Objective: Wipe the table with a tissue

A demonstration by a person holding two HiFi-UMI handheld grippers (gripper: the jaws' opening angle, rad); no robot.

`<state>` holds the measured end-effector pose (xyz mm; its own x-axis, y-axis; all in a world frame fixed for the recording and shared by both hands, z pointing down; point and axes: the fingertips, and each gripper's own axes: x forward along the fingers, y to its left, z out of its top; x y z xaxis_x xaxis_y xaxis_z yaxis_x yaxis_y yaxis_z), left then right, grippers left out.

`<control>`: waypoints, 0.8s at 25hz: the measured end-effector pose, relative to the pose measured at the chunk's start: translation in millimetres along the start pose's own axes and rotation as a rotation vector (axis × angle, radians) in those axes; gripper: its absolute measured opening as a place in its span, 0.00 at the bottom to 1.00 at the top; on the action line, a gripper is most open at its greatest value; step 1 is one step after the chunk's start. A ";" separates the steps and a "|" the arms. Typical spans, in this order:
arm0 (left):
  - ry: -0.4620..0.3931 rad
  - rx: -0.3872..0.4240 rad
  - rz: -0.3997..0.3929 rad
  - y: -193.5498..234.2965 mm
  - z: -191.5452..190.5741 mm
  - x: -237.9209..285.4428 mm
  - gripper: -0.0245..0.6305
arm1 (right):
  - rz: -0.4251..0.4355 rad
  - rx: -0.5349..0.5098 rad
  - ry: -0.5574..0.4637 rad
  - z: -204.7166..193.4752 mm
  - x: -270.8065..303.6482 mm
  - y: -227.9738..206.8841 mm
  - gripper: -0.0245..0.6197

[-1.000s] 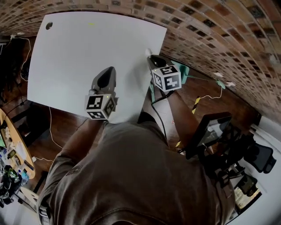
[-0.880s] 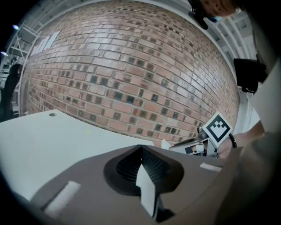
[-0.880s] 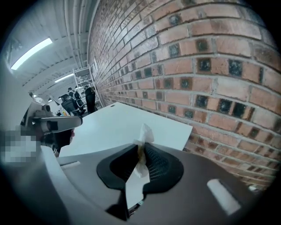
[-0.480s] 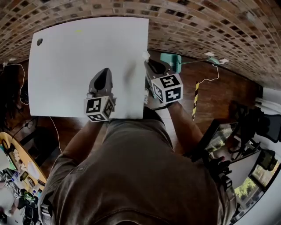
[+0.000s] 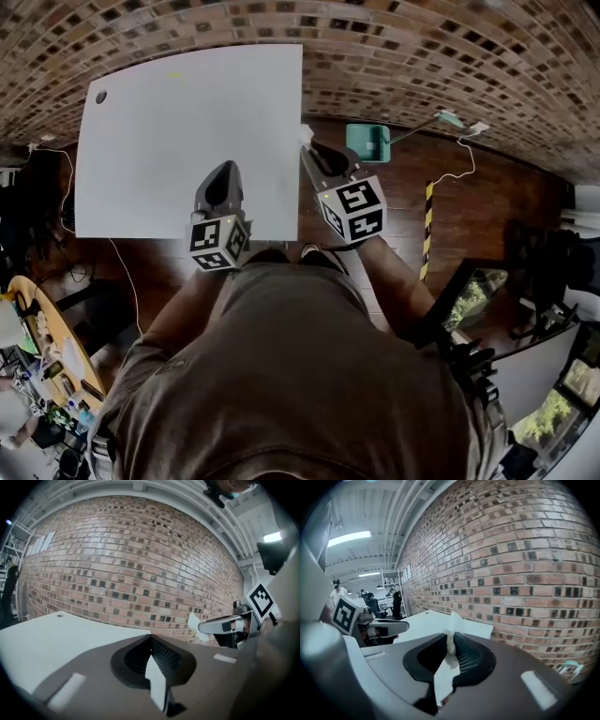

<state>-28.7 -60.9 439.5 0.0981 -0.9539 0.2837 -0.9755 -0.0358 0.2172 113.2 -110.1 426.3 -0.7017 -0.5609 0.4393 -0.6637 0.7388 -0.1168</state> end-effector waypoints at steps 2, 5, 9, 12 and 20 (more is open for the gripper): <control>-0.013 0.009 0.004 -15.9 -0.2 -13.7 0.04 | 0.009 0.004 -0.013 -5.8 -19.5 3.4 0.13; -0.028 0.024 0.009 -36.5 -2.0 -36.8 0.04 | 0.027 0.011 -0.030 -16.3 -43.7 11.7 0.13; -0.015 0.035 0.023 -57.0 -16.3 -67.0 0.04 | 0.052 0.011 -0.048 -29.6 -73.5 24.7 0.13; -0.007 0.046 0.023 -68.1 -24.1 -85.3 0.04 | 0.056 0.012 -0.049 -40.0 -90.9 31.8 0.13; -0.033 0.055 -0.031 -94.6 -20.3 -101.6 0.04 | 0.029 0.055 -0.073 -49.7 -130.2 44.1 0.13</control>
<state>57.6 45.4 409.0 0.1231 -0.9612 0.2467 -0.9815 -0.0812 0.1732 188.2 14.1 408.2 -0.7362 -0.5670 0.3695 -0.6549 0.7344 -0.1779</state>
